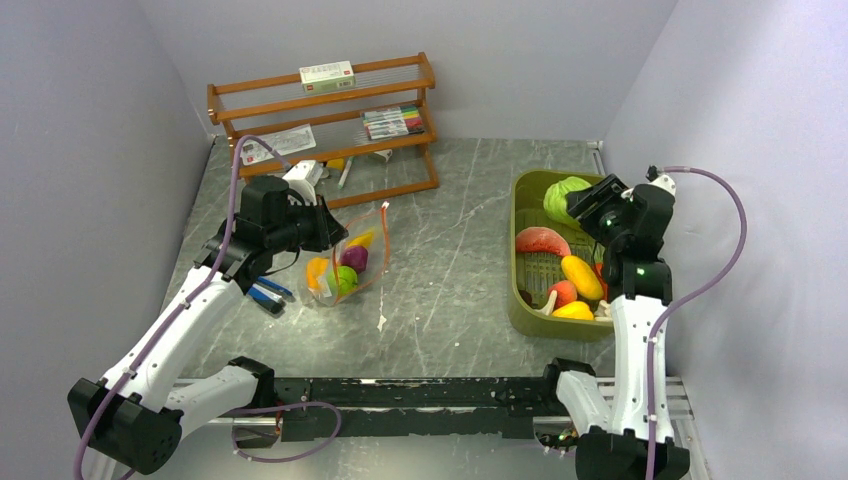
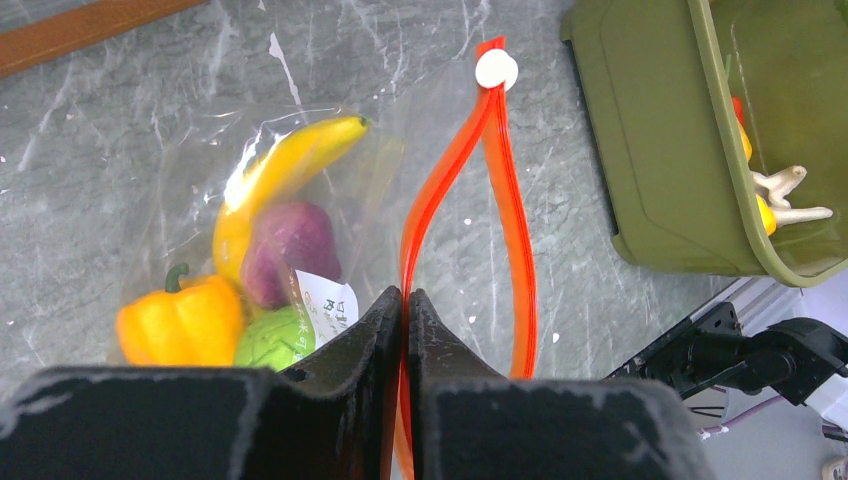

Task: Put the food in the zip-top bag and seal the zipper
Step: Pick up the fake vegetable from the bin, then place the fake vegetable in the zipper food storage bag.

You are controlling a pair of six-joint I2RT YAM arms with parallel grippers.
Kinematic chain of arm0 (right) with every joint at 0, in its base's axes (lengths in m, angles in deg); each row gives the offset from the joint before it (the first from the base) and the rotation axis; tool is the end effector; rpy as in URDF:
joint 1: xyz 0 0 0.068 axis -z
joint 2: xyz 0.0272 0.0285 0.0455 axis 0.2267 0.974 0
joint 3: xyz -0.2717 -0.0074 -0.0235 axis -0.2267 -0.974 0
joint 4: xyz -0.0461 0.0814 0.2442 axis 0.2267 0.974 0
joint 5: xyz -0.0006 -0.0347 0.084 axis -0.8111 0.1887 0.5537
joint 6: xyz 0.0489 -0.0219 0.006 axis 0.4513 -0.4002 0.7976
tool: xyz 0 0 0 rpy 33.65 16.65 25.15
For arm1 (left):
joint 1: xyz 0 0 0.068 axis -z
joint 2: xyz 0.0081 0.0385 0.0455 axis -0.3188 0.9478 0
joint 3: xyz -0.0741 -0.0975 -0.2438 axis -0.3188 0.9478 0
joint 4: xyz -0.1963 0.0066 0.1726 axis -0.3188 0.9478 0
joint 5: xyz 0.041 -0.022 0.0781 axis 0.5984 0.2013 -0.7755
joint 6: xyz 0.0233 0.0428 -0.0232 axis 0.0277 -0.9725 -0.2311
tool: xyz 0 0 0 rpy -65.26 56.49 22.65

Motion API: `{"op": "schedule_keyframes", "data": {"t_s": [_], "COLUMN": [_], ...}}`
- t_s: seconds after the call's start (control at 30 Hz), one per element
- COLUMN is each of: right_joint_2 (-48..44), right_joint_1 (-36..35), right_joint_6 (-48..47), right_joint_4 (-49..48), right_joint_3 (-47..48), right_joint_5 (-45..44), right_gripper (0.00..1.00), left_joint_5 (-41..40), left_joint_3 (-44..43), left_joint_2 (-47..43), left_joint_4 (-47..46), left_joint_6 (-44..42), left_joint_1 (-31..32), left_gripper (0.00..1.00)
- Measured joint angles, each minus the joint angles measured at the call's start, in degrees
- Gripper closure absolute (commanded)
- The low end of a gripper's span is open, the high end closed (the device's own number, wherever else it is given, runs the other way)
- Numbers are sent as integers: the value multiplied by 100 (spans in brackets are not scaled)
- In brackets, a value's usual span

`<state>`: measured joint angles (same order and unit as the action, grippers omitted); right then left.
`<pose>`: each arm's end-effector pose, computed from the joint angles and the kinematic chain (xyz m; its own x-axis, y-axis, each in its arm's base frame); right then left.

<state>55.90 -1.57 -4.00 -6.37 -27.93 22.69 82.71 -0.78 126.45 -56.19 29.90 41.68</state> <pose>0.1881 -0.0346 0.3679 -0.2330 0.6190 -0.7500 0.2840 0.7809 0.5563 0.2037 -0.0963 0.3338 -0.6568 -0.1448 -0.7400 0.3387 0.8202 -0.4611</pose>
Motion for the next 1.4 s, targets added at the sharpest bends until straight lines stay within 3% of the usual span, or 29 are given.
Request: {"op": "schedule_keyframes", "data": {"t_s": [0.27, 0.67, 1.03, 1.17, 1.4], "right_joint_2": [-111, 634, 1928, 2441, 2747], "right_joint_1": [-481, -3729, -6035, -6496, -6572], "right_joint_6": [212, 610, 732, 710, 717], "right_joint_4": [-83, -511, -1696, -1904, -1797], "right_joint_3": [13, 332, 763, 990, 1008], "right_joint_5": [758, 103, 46, -122, -575], "right_gripper": [51, 51, 51, 50, 51], "left_joint_5": [-4, -173, -210, -216, -354], "left_joint_3": [0, -2, -225, -227, -249], "left_joint_2": [55, 105, 164, 186, 227], "left_joint_4": [0, 42, 87, 94, 151], "left_joint_6": [-20, -42, -35, -2, -17], "left_joint_1": [0, 0, 0, 0, 4], "left_gripper": [93, 93, 93, 93, 93]}}
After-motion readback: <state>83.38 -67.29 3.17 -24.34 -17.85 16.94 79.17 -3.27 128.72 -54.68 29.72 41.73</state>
